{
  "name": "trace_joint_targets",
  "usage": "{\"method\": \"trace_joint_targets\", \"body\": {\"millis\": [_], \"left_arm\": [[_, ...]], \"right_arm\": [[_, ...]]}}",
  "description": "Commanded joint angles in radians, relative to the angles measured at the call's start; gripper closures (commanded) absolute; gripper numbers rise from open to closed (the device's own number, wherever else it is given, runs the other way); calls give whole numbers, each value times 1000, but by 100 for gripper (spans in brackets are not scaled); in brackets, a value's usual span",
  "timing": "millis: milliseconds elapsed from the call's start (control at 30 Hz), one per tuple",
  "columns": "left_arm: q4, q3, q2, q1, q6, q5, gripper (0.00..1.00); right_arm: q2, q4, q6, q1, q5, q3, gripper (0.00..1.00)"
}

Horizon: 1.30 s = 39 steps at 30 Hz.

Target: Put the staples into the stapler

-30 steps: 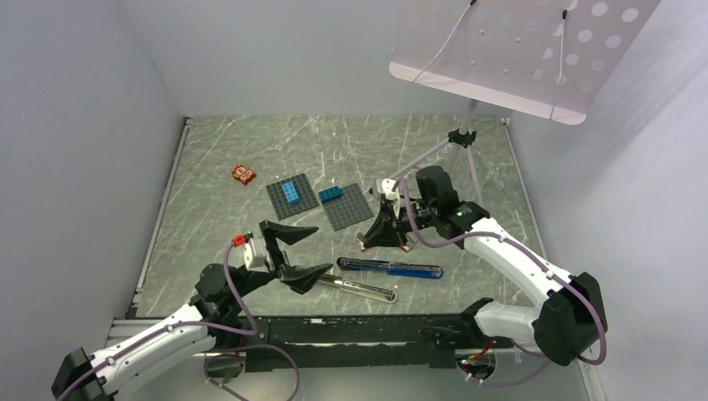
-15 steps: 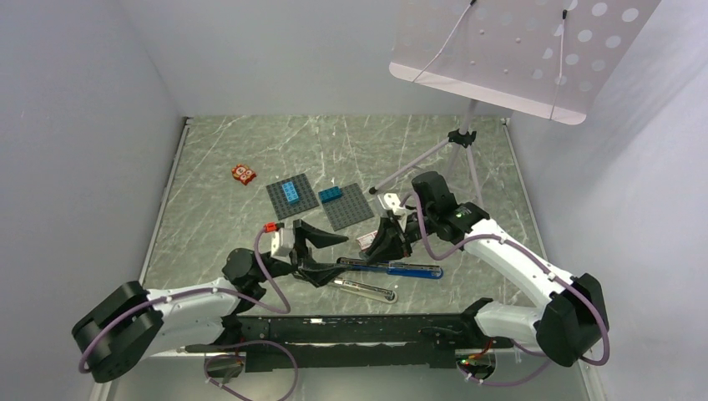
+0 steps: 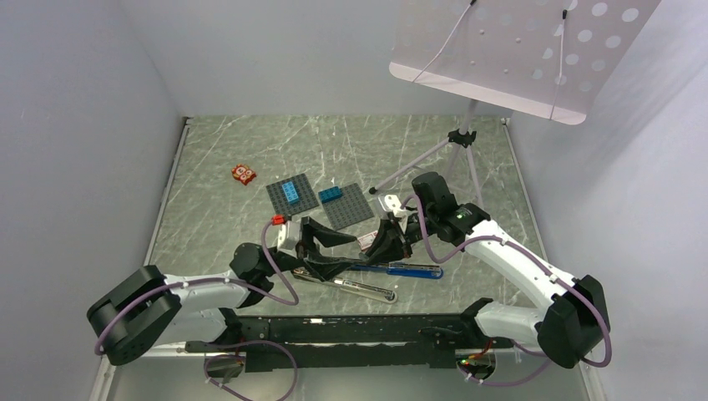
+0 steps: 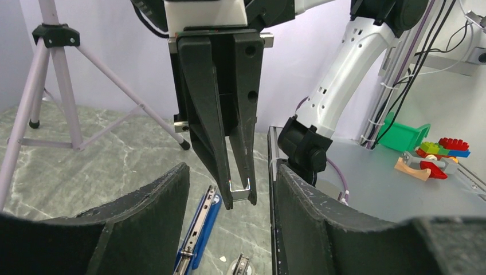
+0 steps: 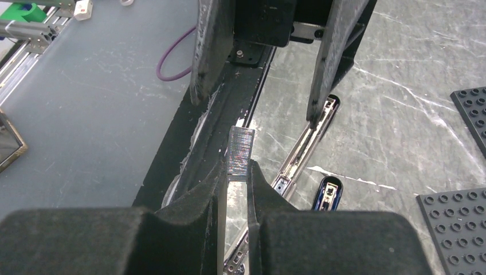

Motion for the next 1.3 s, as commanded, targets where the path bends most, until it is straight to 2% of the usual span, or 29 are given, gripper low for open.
{"method": "trace_joint_targets", "body": {"millis": [0,600,700,967,1267], "left_arm": [[80,39,31,-8,-14,19,39],[94,19,47,-13,-3,49,41],[110,29,68,-13,-12,59,45],[127,33,106,-14,-25,64,48],[144,46,141,-16,-45,73,60]], "right_arm": [[-24,23,-28,6,-22,36,93],[-22,26,-28,7,-16,35,92],[-22,28,-26,5,-14,34,92],[-29,34,-24,5,2,39,92],[-34,67,8,6,29,31,92]]}}
